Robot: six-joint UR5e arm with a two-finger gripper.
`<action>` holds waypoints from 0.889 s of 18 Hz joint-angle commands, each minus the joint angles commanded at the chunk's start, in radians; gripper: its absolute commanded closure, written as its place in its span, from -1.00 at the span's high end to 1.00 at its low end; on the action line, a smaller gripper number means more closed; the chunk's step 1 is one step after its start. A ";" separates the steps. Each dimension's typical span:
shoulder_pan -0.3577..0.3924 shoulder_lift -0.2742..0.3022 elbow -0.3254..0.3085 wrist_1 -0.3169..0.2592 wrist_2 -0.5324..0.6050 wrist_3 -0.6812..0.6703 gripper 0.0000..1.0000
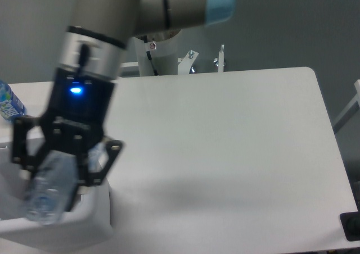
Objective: Place the trash in the trash can
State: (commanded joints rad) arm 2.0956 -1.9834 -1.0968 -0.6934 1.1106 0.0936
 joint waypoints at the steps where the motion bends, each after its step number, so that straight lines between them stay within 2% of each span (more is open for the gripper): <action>1: -0.012 -0.003 -0.003 0.000 0.000 0.002 0.19; 3: -0.029 -0.015 -0.015 0.000 0.000 0.003 0.25; 4: -0.038 -0.017 -0.024 0.000 -0.002 0.008 0.46; 5: -0.043 -0.021 -0.034 0.000 -0.002 0.008 0.55; 6: -0.045 -0.025 -0.038 0.000 0.000 0.008 0.83; 7: -0.045 -0.026 -0.043 0.000 -0.002 0.006 1.00; 11: -0.034 -0.009 -0.064 0.000 -0.002 0.006 1.00; 16: 0.073 0.018 -0.066 -0.011 0.046 0.012 1.00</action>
State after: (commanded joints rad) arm 2.1688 -1.9651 -1.1628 -0.7041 1.1564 0.1058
